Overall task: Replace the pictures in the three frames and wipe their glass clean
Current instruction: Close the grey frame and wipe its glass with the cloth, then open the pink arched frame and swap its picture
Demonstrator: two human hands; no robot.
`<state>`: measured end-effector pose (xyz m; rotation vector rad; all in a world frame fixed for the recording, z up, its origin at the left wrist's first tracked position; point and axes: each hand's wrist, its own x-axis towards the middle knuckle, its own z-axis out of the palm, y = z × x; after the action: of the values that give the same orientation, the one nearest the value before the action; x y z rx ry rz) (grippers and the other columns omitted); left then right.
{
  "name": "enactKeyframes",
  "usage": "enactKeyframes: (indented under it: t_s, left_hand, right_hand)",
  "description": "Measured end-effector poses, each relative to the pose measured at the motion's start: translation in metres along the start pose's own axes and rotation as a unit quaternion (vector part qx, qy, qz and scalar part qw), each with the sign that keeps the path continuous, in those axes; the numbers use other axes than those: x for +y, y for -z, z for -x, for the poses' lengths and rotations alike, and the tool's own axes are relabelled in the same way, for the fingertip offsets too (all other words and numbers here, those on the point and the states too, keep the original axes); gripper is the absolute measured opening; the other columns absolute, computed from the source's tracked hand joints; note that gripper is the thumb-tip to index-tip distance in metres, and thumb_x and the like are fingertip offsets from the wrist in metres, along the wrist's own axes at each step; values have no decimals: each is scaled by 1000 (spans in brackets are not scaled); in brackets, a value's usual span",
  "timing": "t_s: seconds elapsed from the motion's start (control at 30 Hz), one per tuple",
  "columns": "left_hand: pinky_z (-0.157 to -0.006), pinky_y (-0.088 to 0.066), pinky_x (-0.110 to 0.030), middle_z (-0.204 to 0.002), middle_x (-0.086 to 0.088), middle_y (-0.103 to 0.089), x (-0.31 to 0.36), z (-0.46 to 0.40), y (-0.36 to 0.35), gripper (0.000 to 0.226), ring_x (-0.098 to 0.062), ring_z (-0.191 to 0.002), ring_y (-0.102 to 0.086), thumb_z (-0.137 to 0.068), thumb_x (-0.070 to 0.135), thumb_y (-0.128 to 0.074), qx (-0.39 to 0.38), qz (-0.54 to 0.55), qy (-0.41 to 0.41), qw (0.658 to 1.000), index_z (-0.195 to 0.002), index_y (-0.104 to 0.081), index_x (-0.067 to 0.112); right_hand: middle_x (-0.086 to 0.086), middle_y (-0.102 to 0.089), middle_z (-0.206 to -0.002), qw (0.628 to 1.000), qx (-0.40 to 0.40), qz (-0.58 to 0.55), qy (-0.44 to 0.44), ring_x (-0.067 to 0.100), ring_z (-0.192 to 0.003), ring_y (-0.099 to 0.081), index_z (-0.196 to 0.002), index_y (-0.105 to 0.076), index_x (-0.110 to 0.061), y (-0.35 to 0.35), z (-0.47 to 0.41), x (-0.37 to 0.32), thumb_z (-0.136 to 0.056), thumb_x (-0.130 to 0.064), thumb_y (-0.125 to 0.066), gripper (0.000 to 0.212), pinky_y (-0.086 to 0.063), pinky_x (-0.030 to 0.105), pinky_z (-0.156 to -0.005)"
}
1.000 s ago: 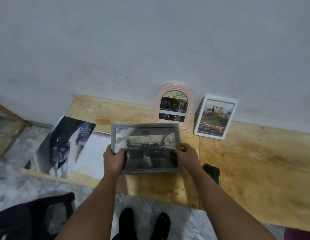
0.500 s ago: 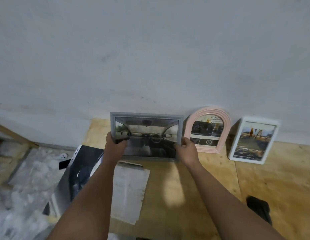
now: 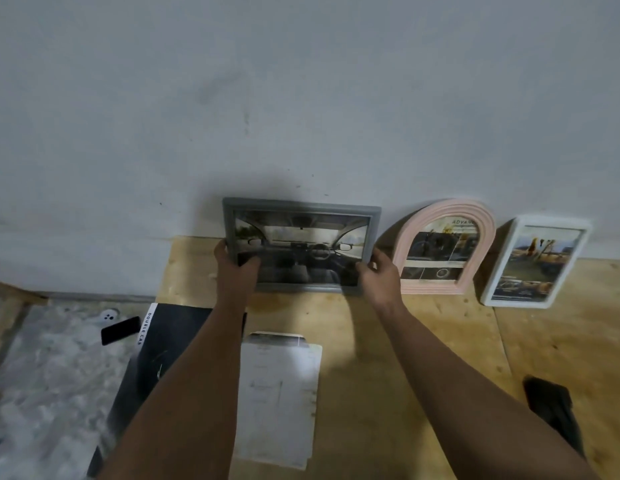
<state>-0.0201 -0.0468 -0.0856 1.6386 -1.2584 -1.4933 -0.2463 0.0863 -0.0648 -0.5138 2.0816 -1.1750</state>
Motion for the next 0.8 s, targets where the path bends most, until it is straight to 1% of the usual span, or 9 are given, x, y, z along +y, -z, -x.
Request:
enactKeyframes:
  t_s: [0.07, 0.13, 0.23, 0.3, 0.37, 0.43, 0.57, 0.67, 0.8]
  left_hand:
    - [-102, -52, -49, -123, -9, -62, -1, 0, -2, 77, -29, -112, -63, -90, 9, -67, 7, 8, 0, 1000, -155, -27, 22]
    - [-104, -52, -50, -128, -10, -62, -1, 0, -3, 78, -29, -114, -63, -89, 8, -67, 9, 16, -2, 1000, -155, -27, 23]
    - [-110, -48, -50, -139, -9, -57, -5, 3, -5, 88, -29, -122, -60, -88, 15, -69, 0, 32, 7, 999, -159, -19, 25]
    - [-115, -43, -52, -152, -11, -46, -8, 13, -10, 90, -32, -136, -50, -90, 15, -70, 36, 6, 7, 999, -162, -16, 22]
    - [-111, -44, -57, -155, -15, -39, -10, 30, -19, 80, -38, -139, -43, -90, 17, -71, 127, -80, 4, 989, -157, -28, 18]
    - [-99, -49, -57, -143, -18, -45, -15, 49, -32, 60, -40, -129, -47, -89, 20, -69, 178, -176, -12, 968, -143, -44, 15]
    - [-84, -50, -38, -113, -9, -62, -27, 83, -76, 25, -30, -106, -60, -90, 16, -66, 52, -238, -136, 960, -115, -63, 16]
    - [-83, -49, -32, -115, 1, -66, -12, 106, -124, 26, -22, -103, -65, -92, 19, -67, -45, -228, -157, 960, -117, -66, 24]
    - [-93, -52, -35, -133, 7, -60, 15, 127, -187, 44, -17, -114, -62, -92, 26, -59, -117, -207, -124, 963, -136, -59, 29]
  right_hand:
    - [4, -61, -140, 1000, 0, -13, -1, 23, -124, -60, -151, -47, -13, -3, 0, 3, -98, -10, -62, 54, -48, 39, -109]
    - [5, -53, -151, 1000, -10, -14, -11, 25, -136, -52, -157, -37, -14, -5, -2, 5, -99, -10, -62, 63, -41, 39, -115]
    - [3, -48, -155, 1000, -23, 13, -3, 24, -142, -46, -159, -31, -15, -3, -2, 4, -99, -12, -62, 68, -35, 39, -119]
    - [-3, -46, -154, 999, -31, 24, 6, 19, -142, -43, -160, -27, -15, 1, 5, 4, -99, -13, -63, 71, -33, 37, -119]
    - [-11, -50, -142, 999, -30, 27, 14, 11, -132, -47, -157, -34, -17, 4, 15, 14, -99, -12, -63, 66, -36, 35, -116]
    - [-7, -59, -138, 999, -17, 28, 21, 12, -126, -55, -147, -51, -17, 13, 23, 32, -97, -13, -65, 52, -41, 40, -116]
    - [-5, -75, -106, 999, 38, -4, 16, 14, -104, -69, -109, -69, -21, 53, 33, 63, -99, -9, -61, 18, -51, 44, -106]
    - [-1, -72, -103, 994, 109, 22, 6, 20, -102, -67, -115, -69, -17, 99, 31, 62, -100, -14, -60, 17, -51, 32, -96]
    - [5, -67, -122, 988, 156, 0, -12, 21, -109, -63, -133, -61, -14, 155, 3, 56, -102, -18, -59, 32, -48, 30, -93]
